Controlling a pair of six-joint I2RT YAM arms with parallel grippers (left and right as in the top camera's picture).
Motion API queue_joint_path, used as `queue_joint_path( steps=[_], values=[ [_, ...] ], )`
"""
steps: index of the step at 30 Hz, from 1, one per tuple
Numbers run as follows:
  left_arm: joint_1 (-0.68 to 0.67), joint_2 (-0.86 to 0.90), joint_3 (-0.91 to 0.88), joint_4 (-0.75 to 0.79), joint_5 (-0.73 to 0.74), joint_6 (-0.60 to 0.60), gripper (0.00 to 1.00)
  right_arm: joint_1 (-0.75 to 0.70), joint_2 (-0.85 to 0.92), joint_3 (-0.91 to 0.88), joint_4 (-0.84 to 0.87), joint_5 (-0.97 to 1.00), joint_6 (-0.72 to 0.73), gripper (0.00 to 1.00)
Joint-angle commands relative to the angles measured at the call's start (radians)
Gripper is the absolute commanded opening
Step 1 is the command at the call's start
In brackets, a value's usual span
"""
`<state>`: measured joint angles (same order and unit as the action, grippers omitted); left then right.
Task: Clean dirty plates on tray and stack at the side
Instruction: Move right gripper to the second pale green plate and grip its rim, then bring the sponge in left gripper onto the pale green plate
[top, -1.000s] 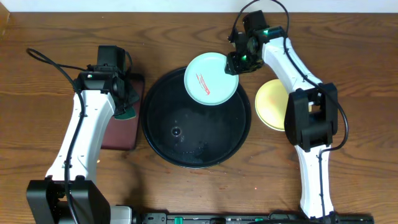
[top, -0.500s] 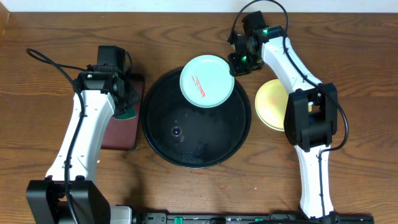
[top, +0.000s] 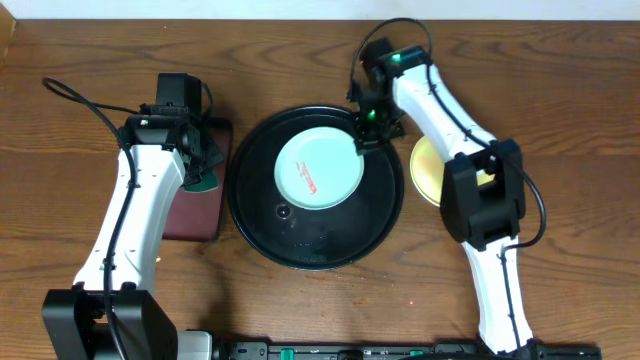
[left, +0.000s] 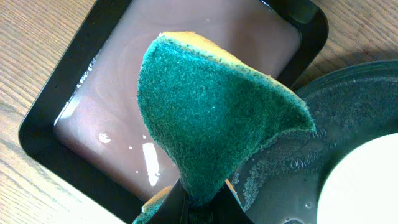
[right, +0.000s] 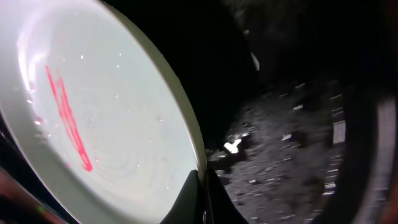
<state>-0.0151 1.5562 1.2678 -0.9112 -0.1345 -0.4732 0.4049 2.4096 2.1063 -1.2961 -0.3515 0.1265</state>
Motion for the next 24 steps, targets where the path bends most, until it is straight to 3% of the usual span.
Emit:
queue_joint_path(
  steps=[1,6,11,16,22,24],
  values=[
    [0.002,0.006,-0.005,0.000,-0.016,0.008,0.07,0.037,-0.040,-0.039,0.006,-0.011,0.103,0.01],
    [-0.004,0.006,-0.005,-0.002,-0.015,0.008,0.07,0.087,-0.040,-0.120,0.036,0.031,0.132,0.01],
    [-0.033,0.006,-0.005,-0.001,-0.003,0.008,0.07,0.096,-0.040,-0.140,0.070,0.033,0.107,0.15],
    [-0.083,0.006,-0.005,0.000,0.005,0.008,0.07,0.093,-0.040,-0.140,0.101,0.034,0.047,0.18],
    [-0.127,0.014,-0.005,0.030,0.128,0.008,0.07,0.093,-0.040,-0.140,0.130,0.041,0.043,0.01],
    [-0.137,0.027,-0.005,0.042,0.159,0.005,0.07,0.093,-0.040,-0.140,0.138,0.041,0.061,0.01]
  ],
)
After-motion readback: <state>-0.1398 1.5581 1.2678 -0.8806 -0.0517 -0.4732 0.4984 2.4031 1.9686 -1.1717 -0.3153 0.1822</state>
